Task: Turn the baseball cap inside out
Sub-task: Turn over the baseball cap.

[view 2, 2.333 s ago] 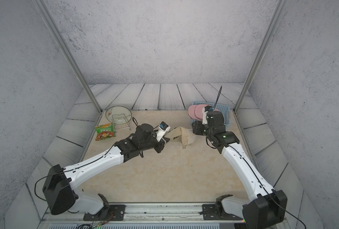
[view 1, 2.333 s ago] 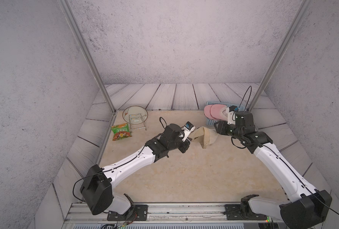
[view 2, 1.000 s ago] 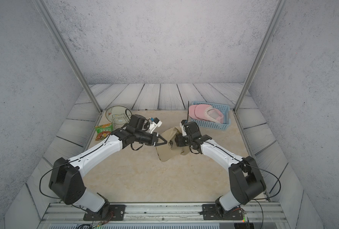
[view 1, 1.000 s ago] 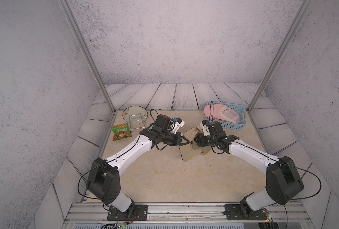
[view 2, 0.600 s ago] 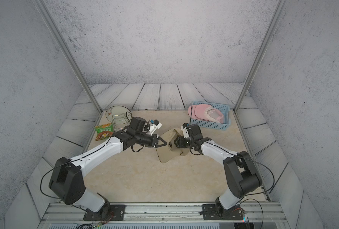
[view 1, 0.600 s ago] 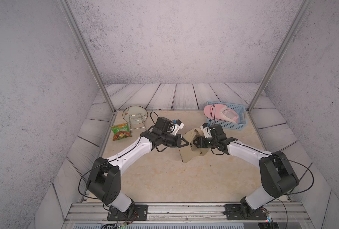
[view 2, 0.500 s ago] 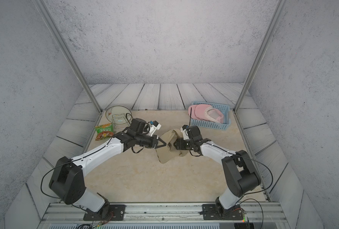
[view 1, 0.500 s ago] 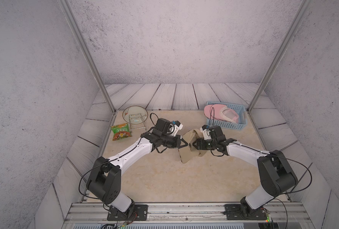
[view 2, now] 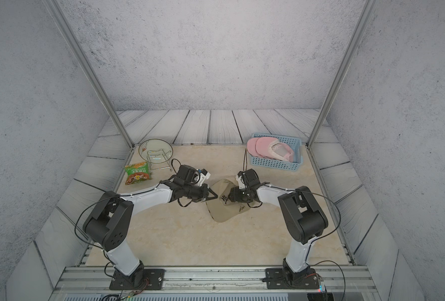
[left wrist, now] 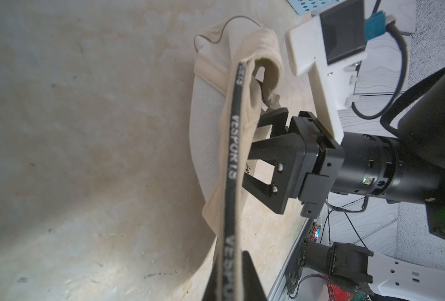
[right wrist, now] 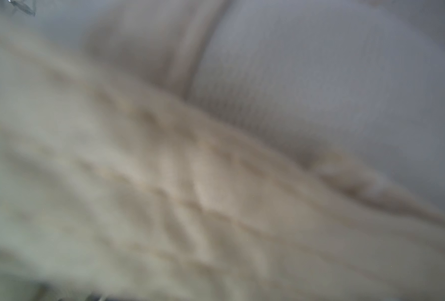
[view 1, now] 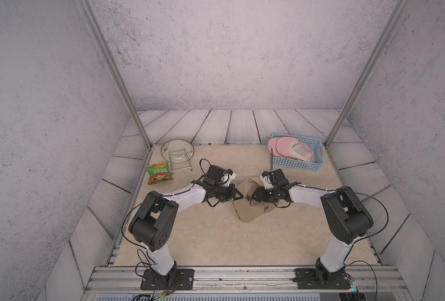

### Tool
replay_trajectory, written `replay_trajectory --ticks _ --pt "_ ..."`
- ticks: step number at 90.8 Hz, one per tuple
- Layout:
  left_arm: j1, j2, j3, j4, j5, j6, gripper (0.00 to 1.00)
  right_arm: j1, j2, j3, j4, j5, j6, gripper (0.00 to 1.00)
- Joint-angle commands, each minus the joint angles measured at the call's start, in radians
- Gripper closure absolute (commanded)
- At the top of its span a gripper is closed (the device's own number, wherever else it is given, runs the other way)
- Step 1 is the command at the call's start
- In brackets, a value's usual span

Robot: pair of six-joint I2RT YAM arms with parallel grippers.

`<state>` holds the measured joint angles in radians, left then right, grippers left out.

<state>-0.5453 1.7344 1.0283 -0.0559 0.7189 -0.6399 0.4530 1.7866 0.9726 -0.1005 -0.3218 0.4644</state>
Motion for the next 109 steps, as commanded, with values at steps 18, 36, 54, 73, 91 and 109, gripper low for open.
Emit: replay_trajectory --ticks 18,36,54,73,91,109 --pt "0.002 0.015 -0.024 -0.063 -0.105 0.058 1.0 0.017 -0.088 -0.055 -0.029 0.263 0.025 0.39" --pt "0.002 0.022 -0.017 -0.071 -0.102 0.069 1.0 0.019 -0.102 -0.048 -0.053 0.312 0.006 0.38" --pt "0.002 0.023 -0.019 -0.073 -0.095 0.075 1.0 0.02 -0.073 -0.036 -0.037 0.259 -0.005 0.38" --pt "0.002 0.027 -0.017 -0.075 -0.093 0.084 1.0 0.02 0.021 -0.023 0.038 0.12 0.022 0.47" --pt "0.007 0.032 -0.008 -0.082 -0.114 0.092 1.0 0.02 0.002 -0.04 0.096 0.001 0.011 0.81" --pt "0.064 0.029 0.001 -0.103 -0.168 0.083 1.0 0.006 -0.208 -0.086 0.125 -0.155 -0.03 1.0"
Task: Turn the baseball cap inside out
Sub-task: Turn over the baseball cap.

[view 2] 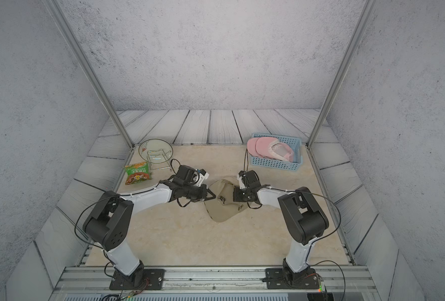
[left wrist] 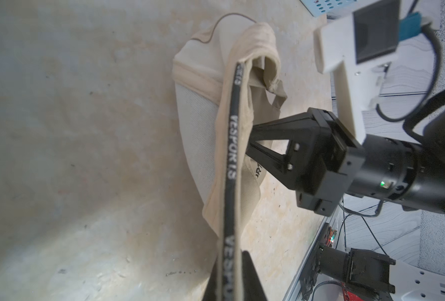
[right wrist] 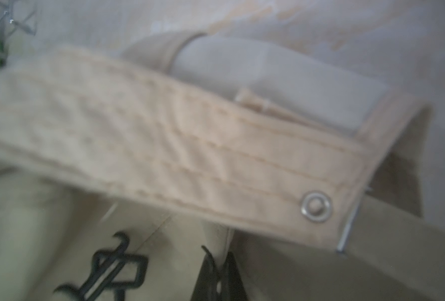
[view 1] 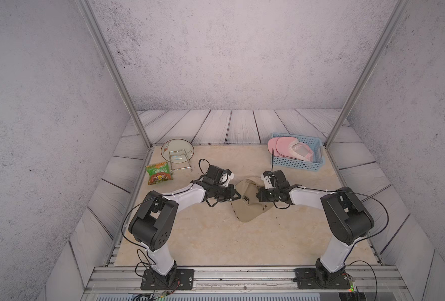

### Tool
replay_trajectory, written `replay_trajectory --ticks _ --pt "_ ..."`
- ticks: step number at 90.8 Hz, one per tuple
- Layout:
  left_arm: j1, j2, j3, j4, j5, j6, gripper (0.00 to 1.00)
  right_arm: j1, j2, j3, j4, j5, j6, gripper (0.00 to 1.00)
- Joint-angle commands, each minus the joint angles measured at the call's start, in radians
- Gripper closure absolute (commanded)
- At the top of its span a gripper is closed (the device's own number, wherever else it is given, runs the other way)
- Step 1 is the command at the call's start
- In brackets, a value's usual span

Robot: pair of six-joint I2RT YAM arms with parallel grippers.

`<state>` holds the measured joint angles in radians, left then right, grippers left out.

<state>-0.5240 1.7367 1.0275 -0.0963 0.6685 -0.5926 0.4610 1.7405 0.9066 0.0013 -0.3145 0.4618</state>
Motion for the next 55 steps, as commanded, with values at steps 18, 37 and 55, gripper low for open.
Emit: replay_trajectory --ticks 18,37,55 --pt "0.126 0.024 -0.004 -0.089 -0.16 -0.006 1.0 -0.1 -0.357 -0.099 0.113 -0.369 0.032 1.0" --pt "0.187 -0.012 -0.051 -0.058 -0.101 -0.038 1.0 -0.266 -0.489 -0.222 0.284 -0.4 0.193 1.0" --pt "0.187 -0.082 -0.077 -0.021 0.064 -0.065 1.0 -0.287 -0.509 -0.215 0.059 -0.101 0.152 1.0"
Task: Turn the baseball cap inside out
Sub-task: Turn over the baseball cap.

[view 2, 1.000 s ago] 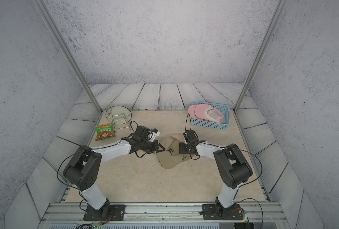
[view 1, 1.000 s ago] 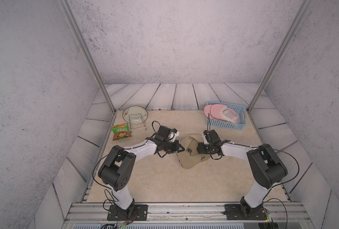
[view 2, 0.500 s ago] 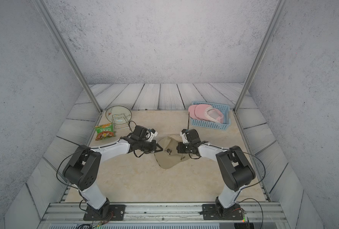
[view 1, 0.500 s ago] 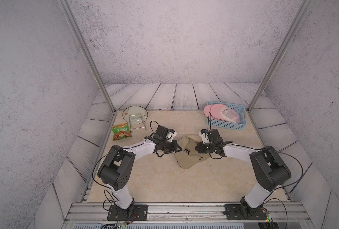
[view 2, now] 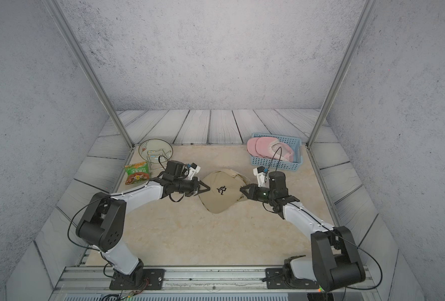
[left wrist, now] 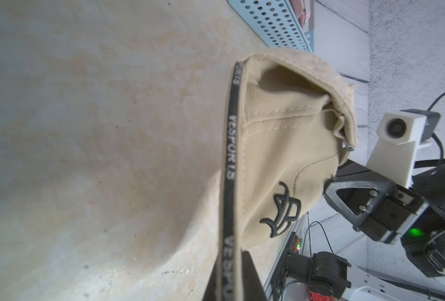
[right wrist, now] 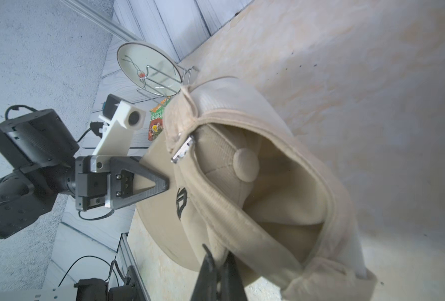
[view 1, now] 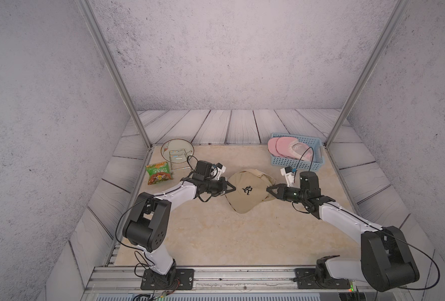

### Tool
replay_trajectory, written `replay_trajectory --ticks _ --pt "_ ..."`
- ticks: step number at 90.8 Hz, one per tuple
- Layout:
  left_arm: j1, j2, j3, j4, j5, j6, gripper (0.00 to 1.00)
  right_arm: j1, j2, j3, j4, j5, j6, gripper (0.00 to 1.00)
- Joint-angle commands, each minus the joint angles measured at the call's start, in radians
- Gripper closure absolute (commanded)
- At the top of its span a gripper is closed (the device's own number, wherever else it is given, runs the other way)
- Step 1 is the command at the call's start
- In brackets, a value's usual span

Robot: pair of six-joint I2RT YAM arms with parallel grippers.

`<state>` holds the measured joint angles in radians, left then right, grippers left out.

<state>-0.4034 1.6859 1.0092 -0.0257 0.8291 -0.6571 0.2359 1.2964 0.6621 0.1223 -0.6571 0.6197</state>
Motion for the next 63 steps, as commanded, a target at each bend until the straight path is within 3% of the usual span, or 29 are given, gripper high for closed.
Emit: replay_trajectory --ticks 1,14,25,36,48,63 --pt "0.066 -0.037 -0.061 -0.084 -0.087 -0.009 1.0 -0.062 -0.065 0.029 -0.062 0.242 -0.006 1.0" --pt "0.047 -0.115 -0.106 0.055 0.003 -0.17 1.0 -0.048 -0.037 0.038 -0.063 0.196 -0.063 0.99" --pt "0.022 -0.158 -0.109 0.196 0.022 -0.391 1.0 0.024 -0.061 0.071 -0.078 0.175 -0.182 0.71" --pt "-0.001 -0.245 -0.095 0.184 -0.122 -0.588 1.0 0.12 -0.111 0.063 -0.053 0.201 -0.355 0.5" --pt "-0.015 -0.34 -0.008 -0.036 -0.301 -0.679 1.0 0.196 -0.164 -0.027 0.114 0.169 -0.527 0.42" --pt "-0.015 -0.359 0.008 -0.006 -0.325 -0.887 1.0 0.306 -0.176 -0.065 0.2 0.208 -0.741 0.36"
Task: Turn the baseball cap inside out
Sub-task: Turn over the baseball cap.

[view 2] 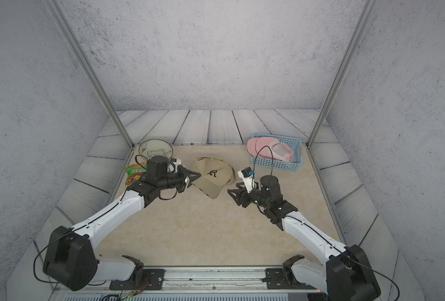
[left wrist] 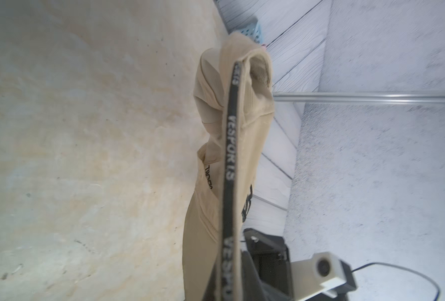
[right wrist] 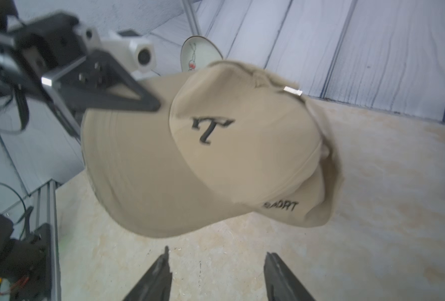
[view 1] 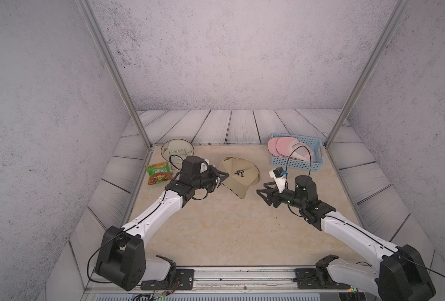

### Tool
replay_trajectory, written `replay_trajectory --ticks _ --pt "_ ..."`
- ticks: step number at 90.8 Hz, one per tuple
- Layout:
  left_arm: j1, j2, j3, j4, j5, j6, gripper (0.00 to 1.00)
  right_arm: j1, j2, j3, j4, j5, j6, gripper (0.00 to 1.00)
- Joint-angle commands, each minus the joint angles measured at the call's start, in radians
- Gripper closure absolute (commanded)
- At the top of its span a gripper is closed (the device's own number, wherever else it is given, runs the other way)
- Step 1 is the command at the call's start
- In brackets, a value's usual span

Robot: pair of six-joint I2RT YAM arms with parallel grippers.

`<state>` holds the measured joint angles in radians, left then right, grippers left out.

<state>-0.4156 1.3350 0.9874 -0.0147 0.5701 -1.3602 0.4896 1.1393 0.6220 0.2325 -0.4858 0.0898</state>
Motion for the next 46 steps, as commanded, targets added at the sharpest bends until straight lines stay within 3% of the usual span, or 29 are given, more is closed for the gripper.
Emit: replay_trajectory --ticks 1,11,26,46 --pt "-0.004 -0.007 0.032 -0.021 -0.066 -0.192 1.0 0.06 -0.018 -0.027 0.094 0.04 -0.227 0.36" --pt "-0.009 -0.006 0.044 -0.055 -0.078 -0.253 1.0 0.133 -0.015 -0.072 0.196 0.102 -0.375 0.33" --pt "-0.031 -0.037 0.027 -0.053 -0.091 -0.325 1.0 0.203 0.044 -0.14 0.481 0.264 -0.469 0.29" --pt "-0.049 -0.054 0.002 -0.03 -0.09 -0.368 1.0 0.252 0.126 -0.098 0.532 0.353 -0.518 0.29"
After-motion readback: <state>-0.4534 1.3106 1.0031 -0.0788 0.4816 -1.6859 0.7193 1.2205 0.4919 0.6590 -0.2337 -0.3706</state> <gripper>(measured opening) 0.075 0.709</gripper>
